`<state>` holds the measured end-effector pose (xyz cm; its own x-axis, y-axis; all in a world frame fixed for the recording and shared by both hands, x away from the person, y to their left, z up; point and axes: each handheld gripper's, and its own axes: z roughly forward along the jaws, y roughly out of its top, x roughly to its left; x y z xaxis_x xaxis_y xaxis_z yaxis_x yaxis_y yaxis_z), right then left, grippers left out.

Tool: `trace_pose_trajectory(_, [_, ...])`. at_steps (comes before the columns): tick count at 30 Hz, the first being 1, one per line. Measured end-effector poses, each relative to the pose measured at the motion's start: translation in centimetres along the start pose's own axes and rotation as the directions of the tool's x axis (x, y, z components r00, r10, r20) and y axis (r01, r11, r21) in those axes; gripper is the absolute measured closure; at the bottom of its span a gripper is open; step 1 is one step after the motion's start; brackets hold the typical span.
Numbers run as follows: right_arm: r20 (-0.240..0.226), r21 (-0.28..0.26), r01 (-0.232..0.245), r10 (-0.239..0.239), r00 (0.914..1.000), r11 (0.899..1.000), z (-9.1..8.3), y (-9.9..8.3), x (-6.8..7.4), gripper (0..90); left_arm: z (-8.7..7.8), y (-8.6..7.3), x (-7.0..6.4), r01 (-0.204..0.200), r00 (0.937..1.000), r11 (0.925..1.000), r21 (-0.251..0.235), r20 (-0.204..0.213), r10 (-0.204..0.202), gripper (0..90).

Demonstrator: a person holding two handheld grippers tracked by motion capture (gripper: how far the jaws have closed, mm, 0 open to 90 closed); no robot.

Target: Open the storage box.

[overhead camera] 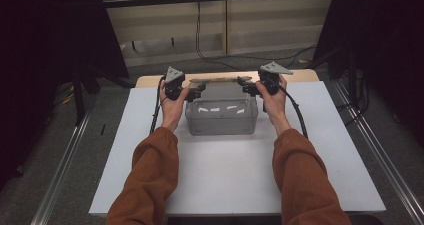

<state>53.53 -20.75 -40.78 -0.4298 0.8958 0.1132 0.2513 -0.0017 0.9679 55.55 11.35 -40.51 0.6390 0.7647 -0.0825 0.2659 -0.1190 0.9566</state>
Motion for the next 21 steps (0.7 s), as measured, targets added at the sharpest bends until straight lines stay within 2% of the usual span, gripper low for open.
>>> trace_pose_trajectory(6, [0.001, -0.006, 0.027, -0.027, 0.9996, 1.000, -0.6, 0.1, 0.4, 4.7, -0.7, 0.1, -0.4, -0.009, 0.9999, 0.9997, -0.023, 0.009, 0.009, 3.8])
trace_pose_trajectory(11, [0.003, -0.016, 0.043, -0.043, 0.9991, 0.999, -1.1, 0.2, 0.6, 4.6, -1.4, 0.1, -0.7, -0.027, 0.9996, 0.9993, -0.024, -0.005, 0.027, 4.1])
trace_pose_trajectory(17, [0.003, -0.020, 0.064, -0.064, 0.9979, 0.998, -1.9, 0.5, 1.0, 4.6, -2.4, 0.0, -0.9, -0.003, 0.9999, 0.9988, -0.049, -0.015, 0.003, 4.0])
trace_pose_trajectory(18, [0.000, -0.017, 0.068, -0.068, 0.9977, 0.998, -2.1, 0.6, 1.1, 4.6, -2.5, 0.1, -1.0, -0.013, 0.9997, 0.9987, -0.050, -0.021, 0.012, 3.8])
trace_pose_trajectory(21, [-0.003, -0.023, 0.074, -0.075, 0.9972, 0.997, -2.6, 0.8, 1.3, 3.9, -2.9, 0.1, -1.1, -0.003, 0.9998, 0.9978, -0.066, -0.019, 0.002, 3.8])
